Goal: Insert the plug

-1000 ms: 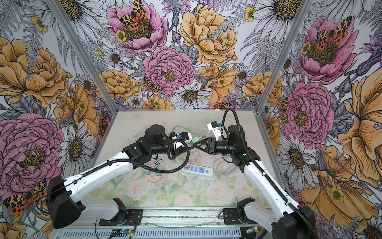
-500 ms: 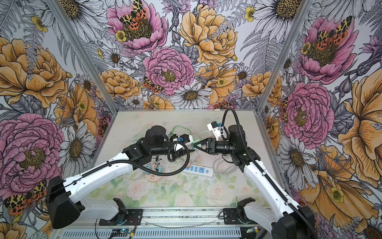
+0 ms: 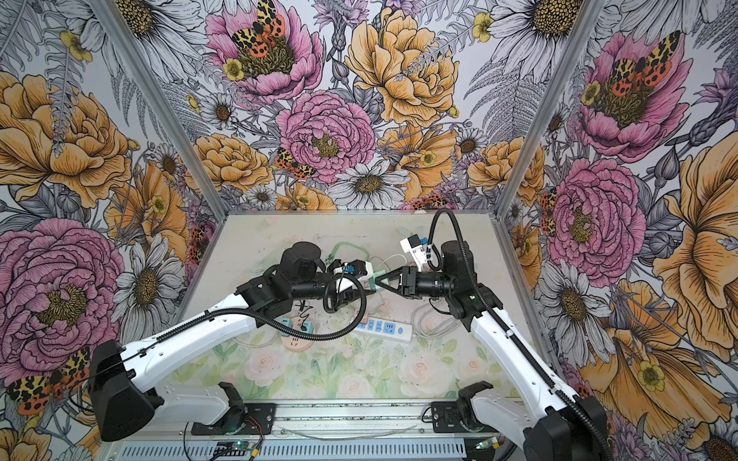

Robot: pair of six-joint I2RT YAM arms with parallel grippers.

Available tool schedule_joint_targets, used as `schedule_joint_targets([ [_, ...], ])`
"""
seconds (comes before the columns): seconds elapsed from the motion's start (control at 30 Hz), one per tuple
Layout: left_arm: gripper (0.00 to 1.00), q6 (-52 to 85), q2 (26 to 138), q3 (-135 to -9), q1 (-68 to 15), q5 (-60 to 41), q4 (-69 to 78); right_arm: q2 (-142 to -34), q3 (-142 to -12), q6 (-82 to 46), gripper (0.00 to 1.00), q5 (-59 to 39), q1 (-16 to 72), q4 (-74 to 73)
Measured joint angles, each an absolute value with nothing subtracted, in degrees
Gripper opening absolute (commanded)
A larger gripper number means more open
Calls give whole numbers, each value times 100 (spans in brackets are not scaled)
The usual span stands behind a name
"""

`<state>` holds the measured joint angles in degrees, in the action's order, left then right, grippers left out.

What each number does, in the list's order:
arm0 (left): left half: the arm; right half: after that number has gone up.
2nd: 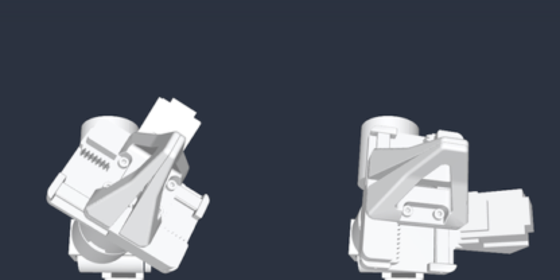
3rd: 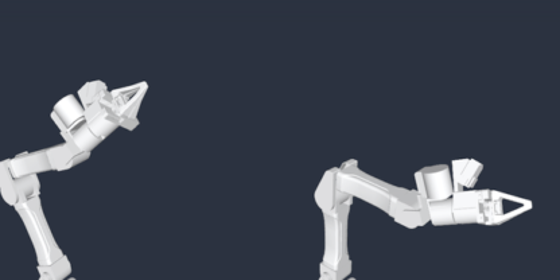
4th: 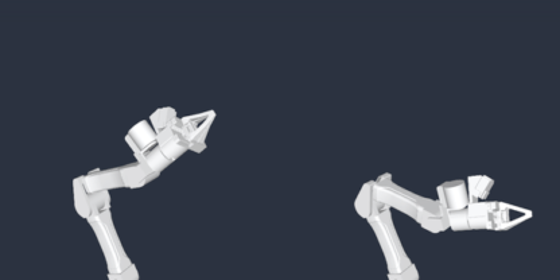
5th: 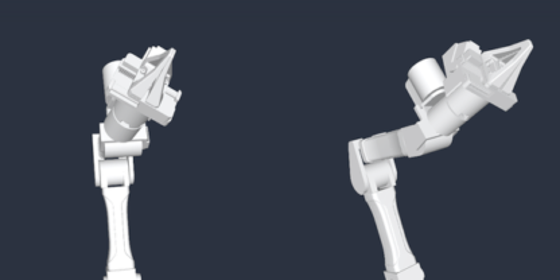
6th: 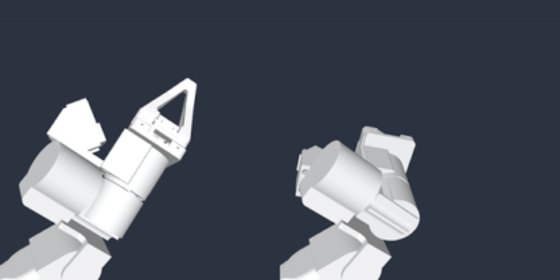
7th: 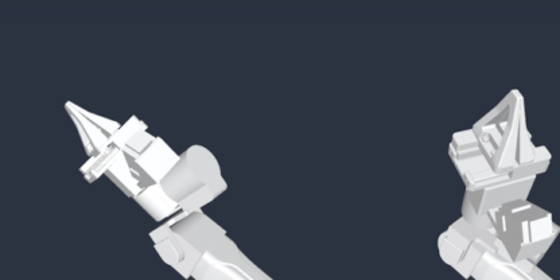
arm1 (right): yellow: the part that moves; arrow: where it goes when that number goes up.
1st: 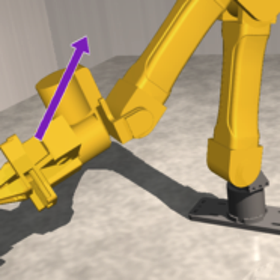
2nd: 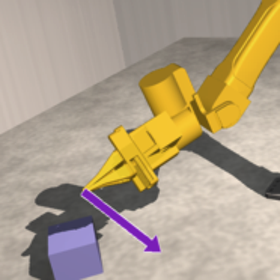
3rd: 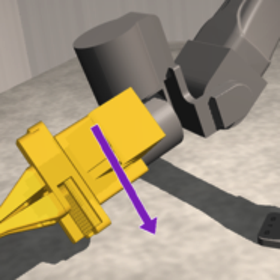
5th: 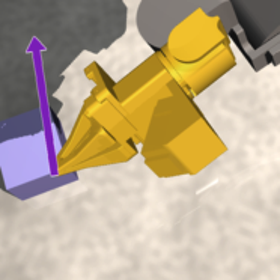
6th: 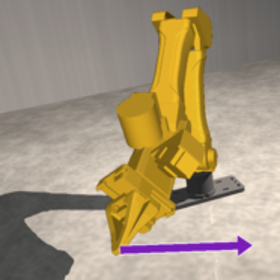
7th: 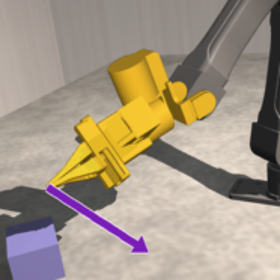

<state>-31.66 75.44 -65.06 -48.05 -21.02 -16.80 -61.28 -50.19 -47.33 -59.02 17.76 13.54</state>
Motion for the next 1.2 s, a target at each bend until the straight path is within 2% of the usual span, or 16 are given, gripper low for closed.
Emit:
schedule_joint_targets([
  [0.2, 26, -3334, 7548, -6606, -4816, -2102, -1872, -6163, -5013, -4733, 33, -5986, 1765, 1374],
  [0.33, 26, -3420, 7603, -6744, -4816, -2106, -2038, -6163, -5009, -4746, 27, -5990, 1758, 1372],
  [0.53, 31, -3520, 7688, -6847, -4814, -2082, -2158, -6163, -4991, -4727, 0, -5988, 1730, 1391],
  [0.8, 38, -3651, 7843, -6862, -4816, -1820, -2093, -6163, -4890, -4589, 0, -5767, 1702, 1387],
  [0.97, 56, -3607, 7913, -6694, -4840, -1479, -1535, -6163, -4897, -4486, 0, -5572, 1511, 1343],
  [1.2, 61, -3155, 7666, -5924, -4709, -943, -827, -6158, -5142, -4442, 0, -5492, 1000, 1658],
])
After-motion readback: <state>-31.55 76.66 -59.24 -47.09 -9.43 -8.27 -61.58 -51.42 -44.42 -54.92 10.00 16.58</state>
